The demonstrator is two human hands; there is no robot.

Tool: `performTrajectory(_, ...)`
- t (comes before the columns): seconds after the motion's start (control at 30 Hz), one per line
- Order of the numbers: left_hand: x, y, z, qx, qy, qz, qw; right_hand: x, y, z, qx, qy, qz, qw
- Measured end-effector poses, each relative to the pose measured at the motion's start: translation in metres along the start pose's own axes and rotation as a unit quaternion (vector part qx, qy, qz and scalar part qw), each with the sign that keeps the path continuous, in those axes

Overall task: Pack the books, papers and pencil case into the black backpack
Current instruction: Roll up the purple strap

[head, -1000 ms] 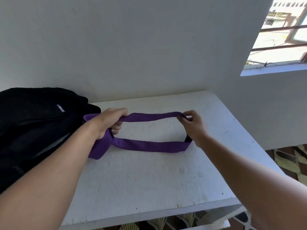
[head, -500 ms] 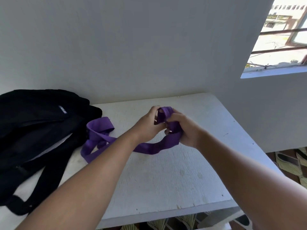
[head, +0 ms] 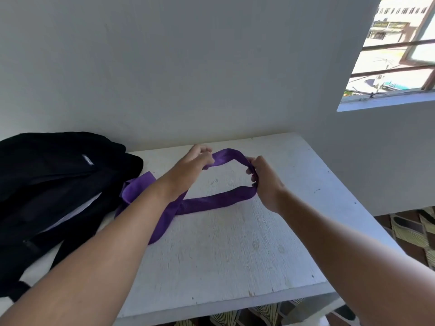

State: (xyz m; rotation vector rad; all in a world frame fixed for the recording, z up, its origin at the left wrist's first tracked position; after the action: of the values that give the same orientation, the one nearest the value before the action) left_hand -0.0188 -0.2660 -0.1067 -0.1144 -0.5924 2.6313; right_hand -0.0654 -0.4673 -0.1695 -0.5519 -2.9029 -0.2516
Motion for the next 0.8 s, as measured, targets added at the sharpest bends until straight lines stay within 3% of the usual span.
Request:
performTrajectory(0.03, -0.003, -0.004, -0.001, -0.033, -0.003, -0.012, 0.999, -0.002, 0.001, -0.002, -0.066, 0.014, 0.014, 0.998)
performTrajectory(0.1, -0.011, -0.011, -0.007, -0.200, 0.047, 0.018, 0.978, -0.006, -0.001, -0.003, -0.120, 0.012, 0.028, 0.992)
performTrajectory(0.17, -0.018, -0.017, -0.013, -0.337, 0.118, 0.125, 0.926, -0.008, -0.004, -0.001, -0.113, -0.005, 0.024, 0.993)
performTrajectory(0.23, -0.016, -0.019, -0.015, -0.402, 0.169, 0.255, 0.863, -0.006, -0.004, 0.002, -0.084, -0.023, 0.016, 0.996)
performTrajectory(0.3, -0.011, -0.016, -0.014, -0.427, 0.186, 0.292, 0.835, -0.004, 0.000, 0.004, -0.053, -0.039, -0.003, 0.998)
performTrajectory(0.43, -0.008, -0.004, -0.017, -0.515, 0.061, 0.092, 0.850, 0.003, 0.005, -0.005, -0.098, -0.032, -0.018, 0.994)
performTrajectory(0.57, -0.011, 0.002, -0.018, -0.329, 0.025, 0.024, 0.944, 0.010, 0.002, -0.016, -0.158, -0.021, -0.026, 0.987)
performTrajectory(0.7, -0.013, 0.023, -0.012, -0.193, 0.094, 0.077, 0.974, 0.021, 0.009, -0.029, -0.219, -0.002, -0.074, 0.973)
performTrajectory(0.8, -0.014, 0.040, -0.010, -0.066, 0.086, 0.088, 0.990, 0.024, 0.015, -0.038, -0.275, 0.000, -0.119, 0.954)
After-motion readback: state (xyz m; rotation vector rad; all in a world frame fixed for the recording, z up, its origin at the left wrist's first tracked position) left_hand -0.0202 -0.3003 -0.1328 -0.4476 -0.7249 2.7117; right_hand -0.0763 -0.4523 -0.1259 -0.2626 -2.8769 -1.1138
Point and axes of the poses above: each hand's wrist, its own x-axis away from the middle knuckle, its own y-axis out of the palm, z = x × y, the point moved 1 cm from there along -x, towards the middle knuckle, and after that the axes turned 4 degrees about z, right-handed, at the moved point
